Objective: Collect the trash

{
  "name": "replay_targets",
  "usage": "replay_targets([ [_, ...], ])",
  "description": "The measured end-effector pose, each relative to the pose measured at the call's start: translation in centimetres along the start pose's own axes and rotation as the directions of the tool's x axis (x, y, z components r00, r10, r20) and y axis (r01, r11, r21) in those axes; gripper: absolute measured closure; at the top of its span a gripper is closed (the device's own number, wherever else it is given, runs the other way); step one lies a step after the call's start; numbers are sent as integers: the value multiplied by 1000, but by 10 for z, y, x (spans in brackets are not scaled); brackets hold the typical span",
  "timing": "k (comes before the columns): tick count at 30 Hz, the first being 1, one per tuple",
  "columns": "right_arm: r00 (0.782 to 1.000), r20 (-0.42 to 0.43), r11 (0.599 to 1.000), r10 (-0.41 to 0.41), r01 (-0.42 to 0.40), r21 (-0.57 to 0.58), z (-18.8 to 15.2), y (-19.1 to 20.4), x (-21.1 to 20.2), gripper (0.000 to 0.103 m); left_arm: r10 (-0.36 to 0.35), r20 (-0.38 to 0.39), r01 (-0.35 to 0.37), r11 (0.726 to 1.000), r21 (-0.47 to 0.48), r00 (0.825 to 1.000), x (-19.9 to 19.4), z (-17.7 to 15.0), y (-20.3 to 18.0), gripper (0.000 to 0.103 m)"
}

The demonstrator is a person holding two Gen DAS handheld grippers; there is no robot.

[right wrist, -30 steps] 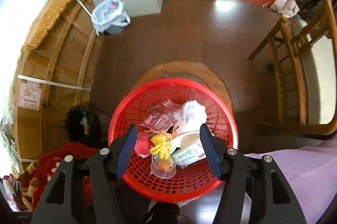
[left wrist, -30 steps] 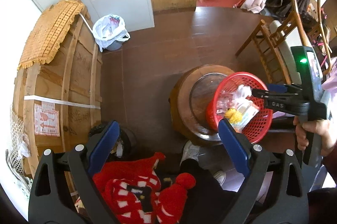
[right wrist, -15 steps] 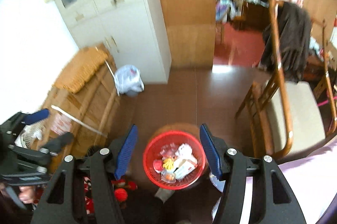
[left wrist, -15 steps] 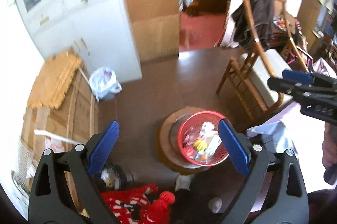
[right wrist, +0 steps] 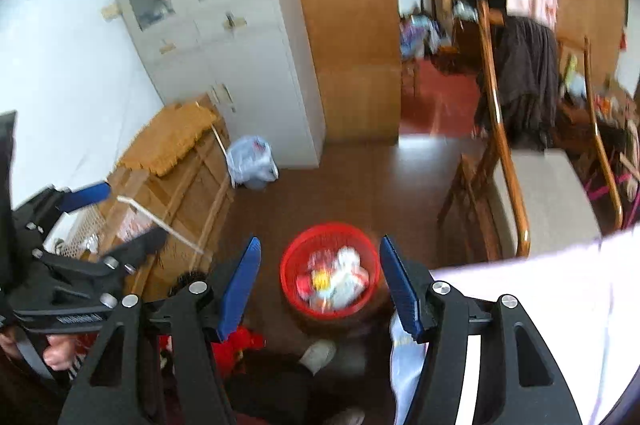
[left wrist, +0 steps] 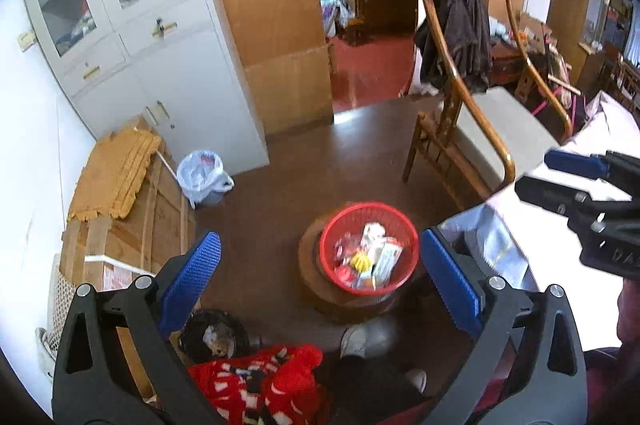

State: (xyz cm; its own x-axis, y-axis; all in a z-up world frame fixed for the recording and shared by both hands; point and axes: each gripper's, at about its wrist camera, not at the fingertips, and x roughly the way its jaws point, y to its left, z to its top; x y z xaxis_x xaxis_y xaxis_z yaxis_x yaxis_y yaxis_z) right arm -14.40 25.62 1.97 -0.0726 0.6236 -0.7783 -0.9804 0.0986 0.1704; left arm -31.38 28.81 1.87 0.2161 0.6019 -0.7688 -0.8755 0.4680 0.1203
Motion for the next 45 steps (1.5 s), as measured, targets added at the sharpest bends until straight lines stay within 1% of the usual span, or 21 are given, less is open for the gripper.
replay_targets([
  [2, 998, -69, 999, 8, -6, 34, -5, -4, 15, 42, -1, -39, 1, 1000, 18, 999, 14, -1, 2, 7],
  [4, 991, -137, 999, -4, 10, 44, -4, -5, 34, 42, 5, -75, -2, 999, 38, 997, 29, 0, 5, 7],
  [6, 984, -180, 999, -1, 10, 46, 1, -5, 47, 42, -6, -106, 10, 999, 39, 994, 44, 2, 9, 7],
  [11, 971, -236, 999, -26, 31, 19, 21, -1, 75, 42, -52, -168, 57, 998, 28, 985, 85, 12, 20, 7],
  [12, 969, -245, 999, -42, 43, -3, 27, 2, 83, 42, -57, -182, 63, 998, 27, 982, 93, 14, 22, 7],
  [14, 962, -251, 994, -104, 93, -58, 30, 6, 98, 41, -60, -205, 66, 998, 22, 977, 106, 15, 23, 7],
  [15, 959, -259, 993, -113, 99, -67, 30, 8, 102, 41, -67, -217, 72, 997, 14, 974, 114, 16, 25, 7],
  [17, 955, -281, 995, -89, 72, -69, 34, 12, 112, 41, -80, -229, 84, 996, 7, 970, 123, 16, 27, 7],
  [20, 951, -300, 994, -81, 54, -94, 38, 14, 124, 41, -74, -237, 81, 997, 19, 969, 132, 18, 27, 7],
  [26, 946, -318, 995, -68, 39, -97, 42, 19, 139, 41, -69, -242, 81, 996, 38, 968, 138, 22, 31, 7],
  [33, 940, -333, 995, -68, 40, -90, 40, 19, 144, 41, -81, -256, 94, 995, 38, 963, 144, 26, 33, 7],
  [45, 936, -343, 995, -82, 57, -82, 38, 13, 143, 41, -98, -252, 116, 991, 58, 963, 148, 31, 24, 7],
])
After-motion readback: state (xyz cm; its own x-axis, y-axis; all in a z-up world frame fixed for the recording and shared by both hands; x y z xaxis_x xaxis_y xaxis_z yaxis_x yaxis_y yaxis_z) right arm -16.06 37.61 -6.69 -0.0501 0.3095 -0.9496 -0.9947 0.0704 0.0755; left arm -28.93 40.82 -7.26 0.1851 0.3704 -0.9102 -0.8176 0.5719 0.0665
